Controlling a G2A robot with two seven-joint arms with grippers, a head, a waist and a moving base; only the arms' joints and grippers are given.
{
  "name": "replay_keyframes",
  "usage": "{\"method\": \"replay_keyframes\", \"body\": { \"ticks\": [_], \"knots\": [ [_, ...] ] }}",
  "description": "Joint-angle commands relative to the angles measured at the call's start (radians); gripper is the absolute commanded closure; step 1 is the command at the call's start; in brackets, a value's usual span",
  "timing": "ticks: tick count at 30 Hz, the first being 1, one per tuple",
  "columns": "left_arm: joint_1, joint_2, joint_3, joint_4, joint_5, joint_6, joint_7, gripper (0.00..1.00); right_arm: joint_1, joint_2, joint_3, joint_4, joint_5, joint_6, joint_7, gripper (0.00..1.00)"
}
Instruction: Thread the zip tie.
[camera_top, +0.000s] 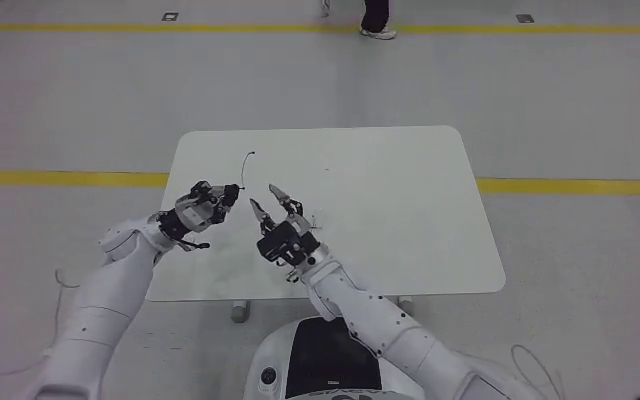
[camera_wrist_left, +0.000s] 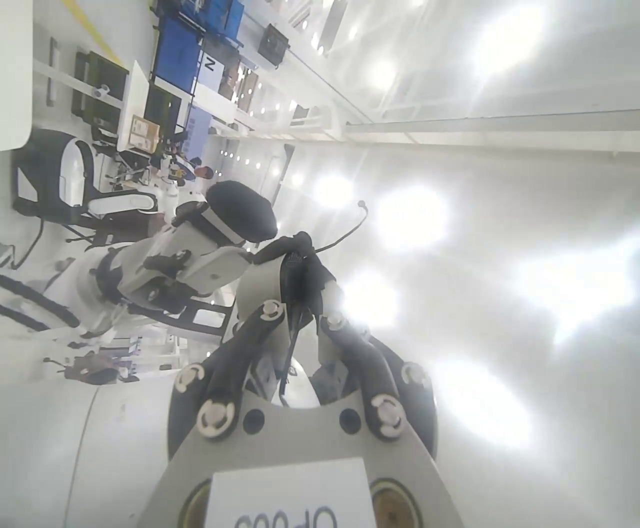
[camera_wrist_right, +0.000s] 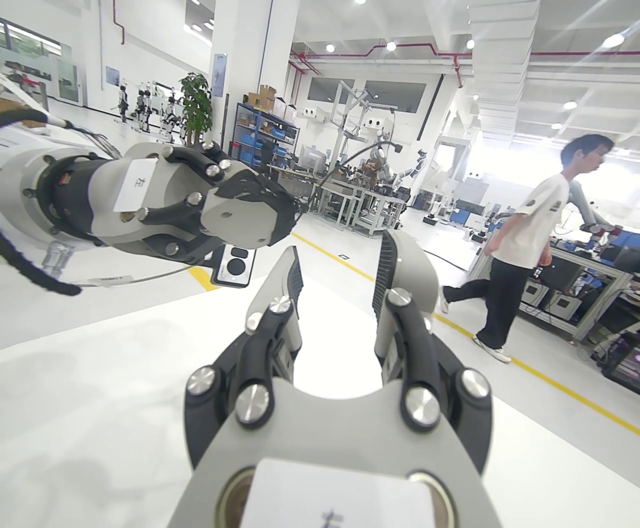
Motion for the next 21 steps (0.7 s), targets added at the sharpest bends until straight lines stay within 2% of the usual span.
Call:
{"method": "replay_keyframes", "body": {
  "ticks": [1,6,21],
  "knots": [
    [0.0,0.0,0.0,0.0,0.0,0.0,0.0,1.0,0.001,-0.004,-0.001,0.005,0.0,-0.001,-0.002,0.73],
    [0.0,0.0,0.0,0.0,0.0,0.0,0.0,1.0,0.005,-0.014,-0.003,0.017,0.0,-0.006,-0.006,0.79],
    [0.0,0.0,0.0,0.0,0.0,0.0,0.0,1.0,0.022,-0.05,-0.005,0.057,0.003,-0.036,-0.031,0.82]
  ]
}}
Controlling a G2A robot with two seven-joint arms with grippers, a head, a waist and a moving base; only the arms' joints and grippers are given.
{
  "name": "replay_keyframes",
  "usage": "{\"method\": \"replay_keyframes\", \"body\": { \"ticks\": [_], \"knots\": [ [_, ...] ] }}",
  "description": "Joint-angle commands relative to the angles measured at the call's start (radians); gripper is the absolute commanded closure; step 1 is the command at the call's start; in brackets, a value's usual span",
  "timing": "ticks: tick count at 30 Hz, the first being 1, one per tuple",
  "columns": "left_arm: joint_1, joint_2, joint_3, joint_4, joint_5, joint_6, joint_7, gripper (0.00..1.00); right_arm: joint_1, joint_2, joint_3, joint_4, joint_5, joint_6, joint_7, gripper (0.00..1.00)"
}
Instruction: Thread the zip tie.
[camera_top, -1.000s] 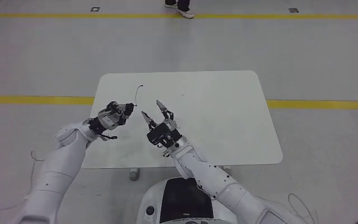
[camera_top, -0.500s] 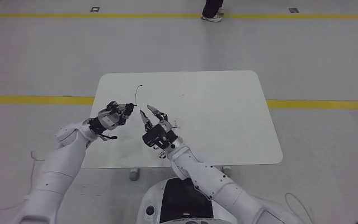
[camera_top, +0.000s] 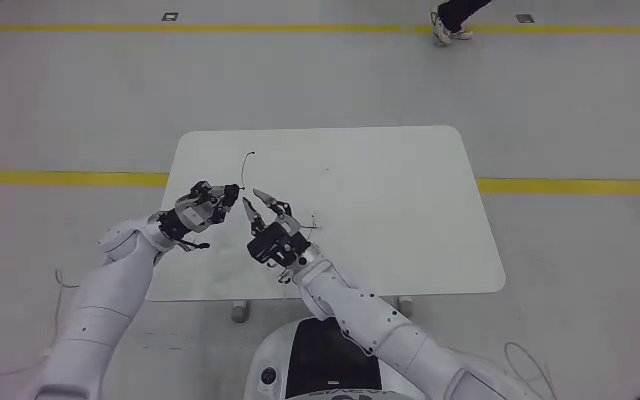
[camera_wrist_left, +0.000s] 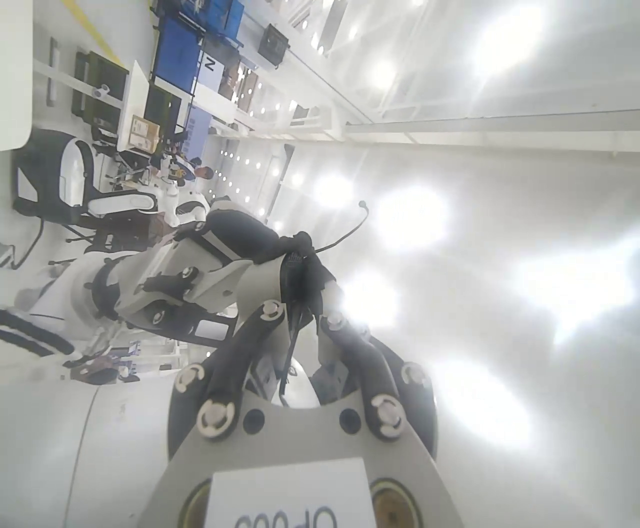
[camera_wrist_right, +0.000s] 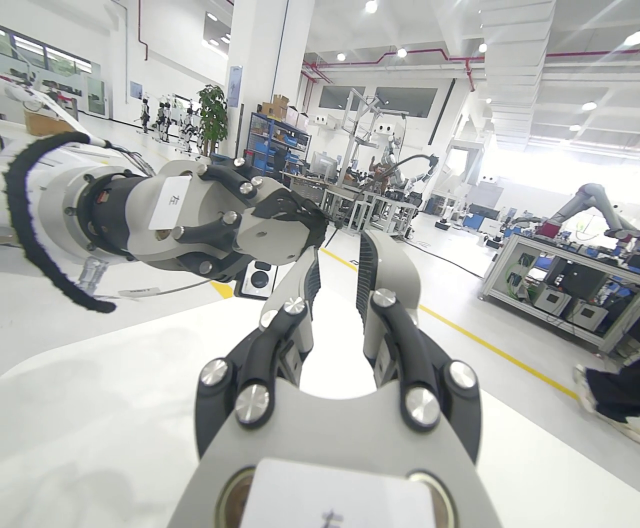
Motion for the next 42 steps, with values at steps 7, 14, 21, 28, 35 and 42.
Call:
{"method": "replay_keyframes", "body": {
  "ticks": [7,14,21,28,35,42],
  "knots": [
    [0.0,0.0,0.0,0.0,0.0,0.0,0.0,1.0,0.009,-0.015,0.006,0.015,-0.003,-0.007,-0.013,0.87],
    [0.0,0.0,0.0,0.0,0.0,0.0,0.0,1.0,0.014,-0.024,0.007,0.028,-0.003,-0.006,-0.023,1.0],
    [0.0,0.0,0.0,0.0,0.0,0.0,0.0,1.0,0.013,-0.028,0.013,0.039,-0.003,0.005,-0.025,1.0],
    [0.0,0.0,0.0,0.0,0.0,0.0,0.0,1.0,0.006,-0.019,0.03,0.037,-0.003,0.019,-0.024,1.0],
    [0.0,0.0,0.0,0.0,0.0,0.0,0.0,1.0,-0.005,-0.005,0.036,0.023,-0.003,0.03,-0.016,1.0],
    [0.0,0.0,0.0,0.0,0.0,0.0,0.0,1.0,-0.017,0.011,0.037,0.002,-0.003,0.041,-0.002,1.0]
  ]
}}
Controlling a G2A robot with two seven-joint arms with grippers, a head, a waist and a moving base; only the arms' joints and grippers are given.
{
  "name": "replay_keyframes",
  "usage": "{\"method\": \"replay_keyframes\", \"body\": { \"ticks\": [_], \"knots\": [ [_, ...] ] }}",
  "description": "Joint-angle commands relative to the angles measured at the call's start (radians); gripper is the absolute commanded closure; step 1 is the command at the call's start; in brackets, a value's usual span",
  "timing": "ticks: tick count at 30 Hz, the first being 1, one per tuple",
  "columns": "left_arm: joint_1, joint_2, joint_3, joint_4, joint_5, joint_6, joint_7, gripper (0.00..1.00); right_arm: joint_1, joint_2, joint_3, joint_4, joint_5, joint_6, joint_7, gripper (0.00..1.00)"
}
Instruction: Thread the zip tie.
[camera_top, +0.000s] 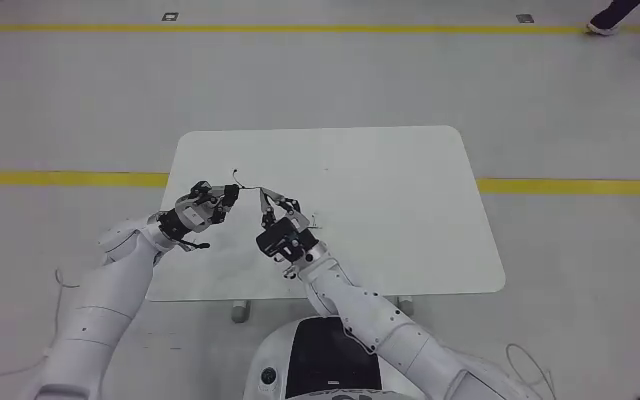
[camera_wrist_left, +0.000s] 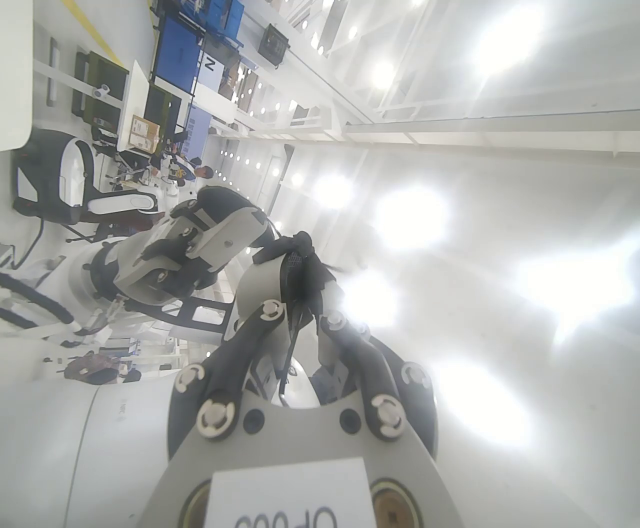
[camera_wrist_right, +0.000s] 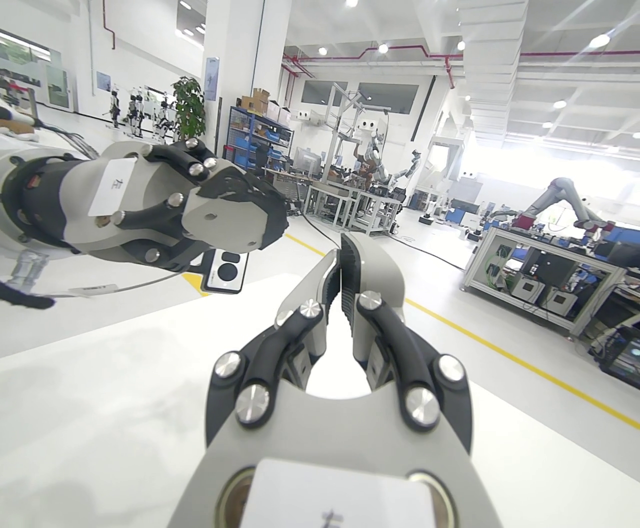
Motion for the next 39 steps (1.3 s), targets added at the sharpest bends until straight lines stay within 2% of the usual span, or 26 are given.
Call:
{"method": "replay_keyframes", "body": {
  "ticks": [1,16,39],
  "knots": [
    [0.0,0.0,0.0,0.0,0.0,0.0,0.0,1.0,-0.003,0.005,0.0,-0.007,0.0,0.002,0.004,1.0],
    [0.0,0.0,0.0,0.0,0.0,0.0,0.0,1.0,-0.022,0.039,0.008,-0.055,0.0,0.016,0.029,1.0],
    [0.0,0.0,0.0,0.0,0.0,0.0,0.0,1.0,-0.042,0.067,0.033,-0.086,0.0,0.028,0.038,1.0]
  ]
}}
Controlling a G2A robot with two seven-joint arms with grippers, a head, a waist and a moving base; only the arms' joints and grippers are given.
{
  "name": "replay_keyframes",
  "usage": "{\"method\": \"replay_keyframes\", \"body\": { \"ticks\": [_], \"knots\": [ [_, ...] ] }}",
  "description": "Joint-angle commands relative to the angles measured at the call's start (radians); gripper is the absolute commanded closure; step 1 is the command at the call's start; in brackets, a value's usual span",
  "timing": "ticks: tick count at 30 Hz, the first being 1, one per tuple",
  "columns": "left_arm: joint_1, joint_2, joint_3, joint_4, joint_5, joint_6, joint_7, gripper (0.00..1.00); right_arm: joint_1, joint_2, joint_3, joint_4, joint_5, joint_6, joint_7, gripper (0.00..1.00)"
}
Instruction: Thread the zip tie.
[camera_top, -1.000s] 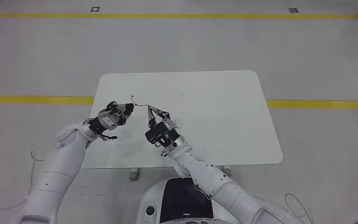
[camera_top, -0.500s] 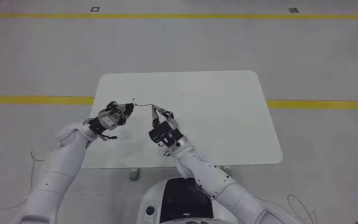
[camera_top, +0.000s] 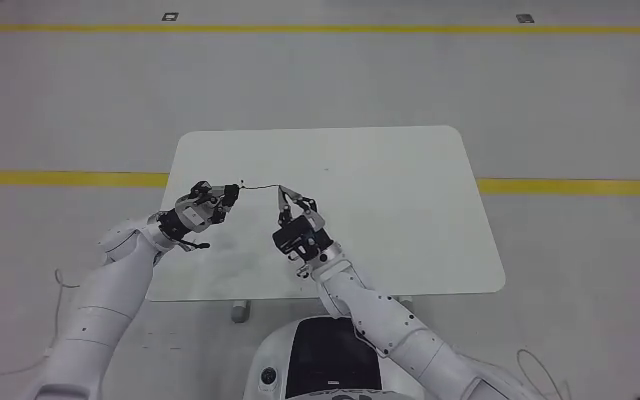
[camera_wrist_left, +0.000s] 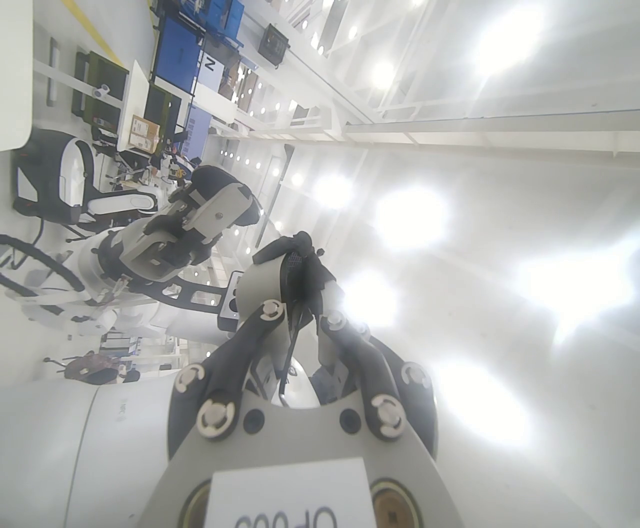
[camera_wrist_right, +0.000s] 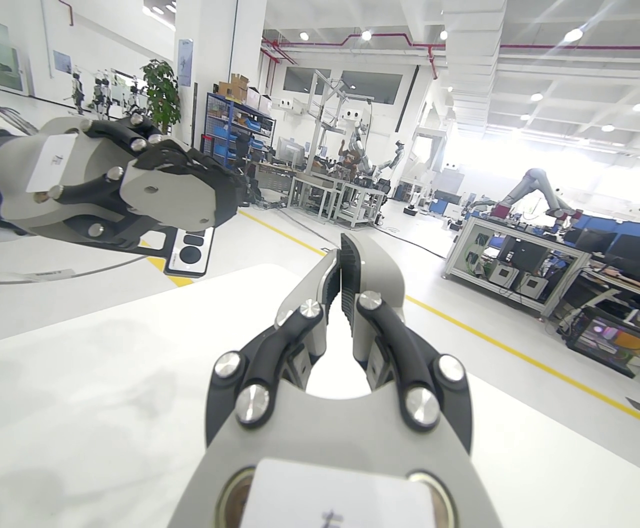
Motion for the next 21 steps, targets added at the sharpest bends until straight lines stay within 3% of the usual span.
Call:
{"method": "replay_keyframes", "body": {
  "ticks": [1,21],
  "knots": [
    [0.0,0.0,0.0,0.0,0.0,0.0,0.0,1.0,0.0,0.002,0.002,0.001,0.0,0.0,0.0,1.0],
    [0.0,0.0,0.0,0.0,0.0,0.0,0.0,1.0,0.001,0.007,0.011,0.007,0.0,0.0,0.01,1.0]
  ]
}}
